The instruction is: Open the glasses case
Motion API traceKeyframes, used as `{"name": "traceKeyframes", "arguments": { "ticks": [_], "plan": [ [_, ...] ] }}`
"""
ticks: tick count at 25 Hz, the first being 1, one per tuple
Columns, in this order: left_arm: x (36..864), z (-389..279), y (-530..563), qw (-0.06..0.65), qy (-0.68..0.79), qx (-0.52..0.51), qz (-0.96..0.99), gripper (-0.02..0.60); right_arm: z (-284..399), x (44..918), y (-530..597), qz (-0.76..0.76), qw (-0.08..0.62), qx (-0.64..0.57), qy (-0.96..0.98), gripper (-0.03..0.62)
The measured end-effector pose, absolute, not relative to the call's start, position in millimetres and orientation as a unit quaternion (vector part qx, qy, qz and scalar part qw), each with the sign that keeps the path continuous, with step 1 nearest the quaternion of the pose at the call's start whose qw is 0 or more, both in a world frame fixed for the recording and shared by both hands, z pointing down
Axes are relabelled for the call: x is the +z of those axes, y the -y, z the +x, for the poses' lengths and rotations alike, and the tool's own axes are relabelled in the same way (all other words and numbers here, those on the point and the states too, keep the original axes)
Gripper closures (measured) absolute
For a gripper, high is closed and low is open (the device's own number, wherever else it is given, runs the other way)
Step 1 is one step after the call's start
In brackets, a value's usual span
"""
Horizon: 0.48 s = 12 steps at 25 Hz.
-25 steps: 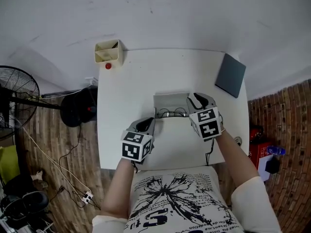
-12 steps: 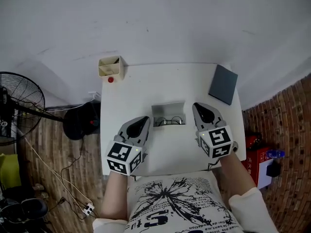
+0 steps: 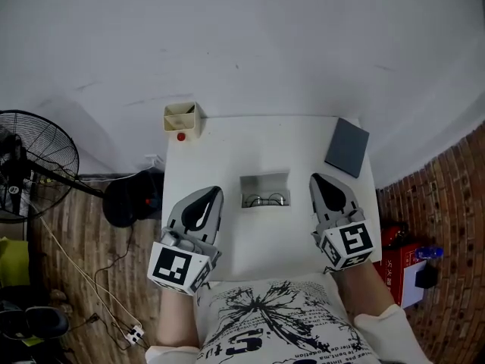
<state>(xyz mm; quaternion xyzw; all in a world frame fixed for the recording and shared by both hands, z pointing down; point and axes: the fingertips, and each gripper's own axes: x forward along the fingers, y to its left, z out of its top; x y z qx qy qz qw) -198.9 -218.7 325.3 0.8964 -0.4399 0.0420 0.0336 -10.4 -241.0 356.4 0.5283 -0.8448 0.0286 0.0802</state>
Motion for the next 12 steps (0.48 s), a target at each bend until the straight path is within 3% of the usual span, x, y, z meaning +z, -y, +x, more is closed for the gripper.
{"name": "traceKeyframes", "arguments": {
  "ticks": [12],
  "plan": [
    [316,-203,211,0.018,0.451,0.034,0.892,0.568,-16,344,231,0.508,0.056,0.021,0.859,0.582]
  ]
}}
